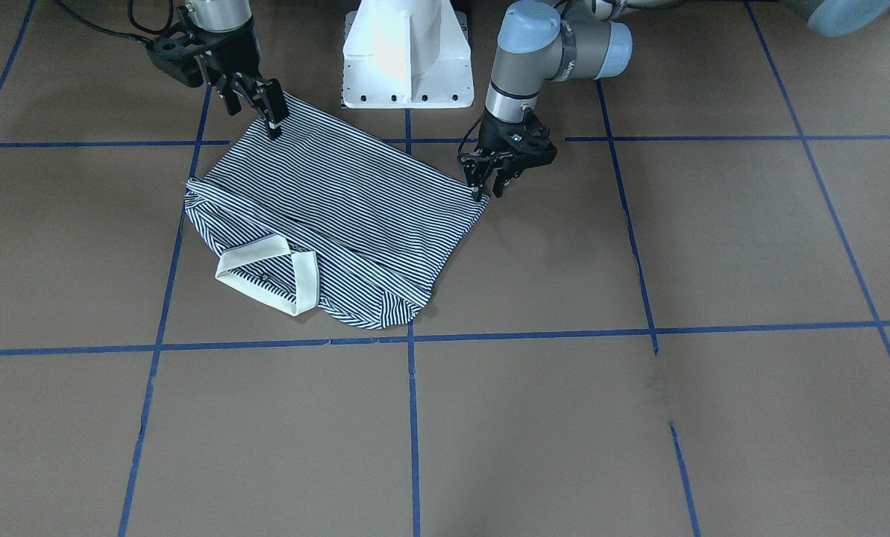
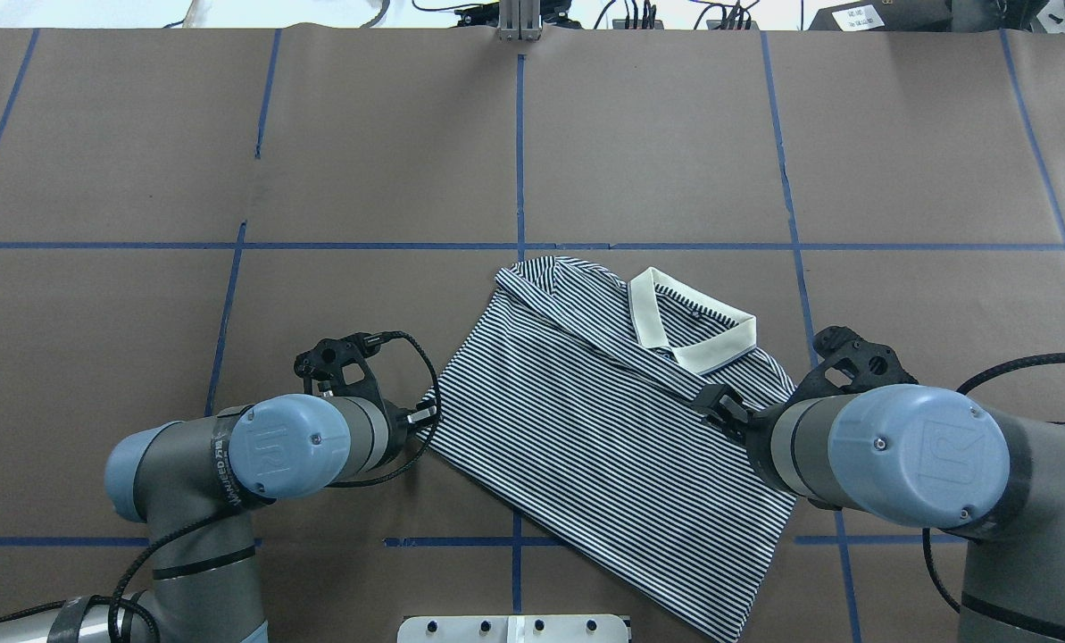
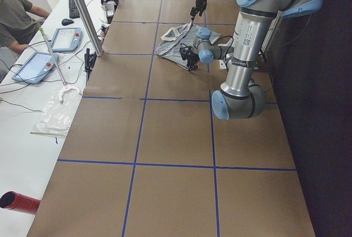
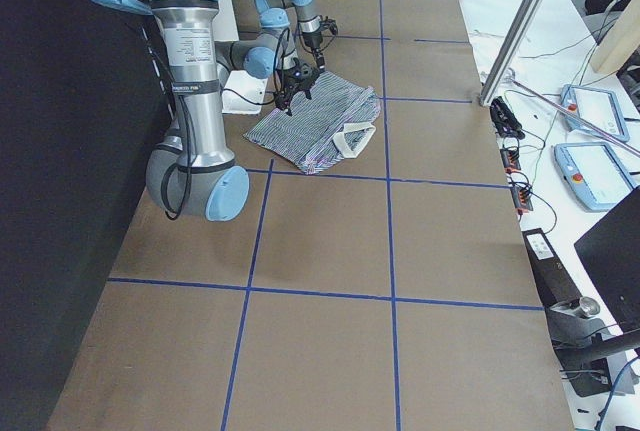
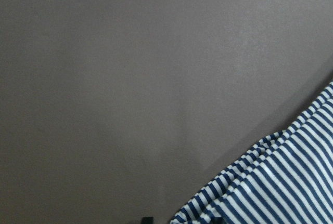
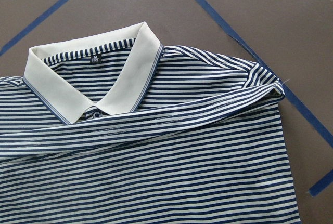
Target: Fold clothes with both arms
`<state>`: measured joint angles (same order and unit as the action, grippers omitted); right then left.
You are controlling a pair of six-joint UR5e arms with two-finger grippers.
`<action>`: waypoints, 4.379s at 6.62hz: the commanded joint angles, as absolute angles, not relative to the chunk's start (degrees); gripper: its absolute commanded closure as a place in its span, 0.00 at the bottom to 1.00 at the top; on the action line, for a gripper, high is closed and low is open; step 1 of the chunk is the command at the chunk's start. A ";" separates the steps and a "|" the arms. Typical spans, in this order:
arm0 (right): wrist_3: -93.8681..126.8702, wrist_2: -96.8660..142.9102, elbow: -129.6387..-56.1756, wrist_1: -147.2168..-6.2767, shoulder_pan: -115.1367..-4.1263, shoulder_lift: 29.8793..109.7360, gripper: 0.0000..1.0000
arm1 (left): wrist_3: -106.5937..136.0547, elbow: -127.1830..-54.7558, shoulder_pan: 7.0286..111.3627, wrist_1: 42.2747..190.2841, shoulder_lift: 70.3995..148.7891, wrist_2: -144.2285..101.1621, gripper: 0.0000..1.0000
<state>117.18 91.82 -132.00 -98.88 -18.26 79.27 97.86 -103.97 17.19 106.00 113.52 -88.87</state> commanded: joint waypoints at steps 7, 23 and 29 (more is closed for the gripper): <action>117.33 91.67 -131.04 -98.70 -18.28 79.01 0.00 | 93.61 -104.60 20.66 106.00 113.29 -87.89 1.00; 117.33 91.67 -130.34 -98.44 -18.11 78.22 0.00 | 82.30 -102.40 25.38 100.90 116.10 -86.84 1.00; 117.25 90.97 -129.29 -98.35 -18.37 76.73 0.00 | 69.20 -62.47 42.42 121.69 139.62 -82.09 1.00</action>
<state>117.25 91.01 -129.51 -98.35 -18.21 77.32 71.60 -72.23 39.10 116.84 133.67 -82.06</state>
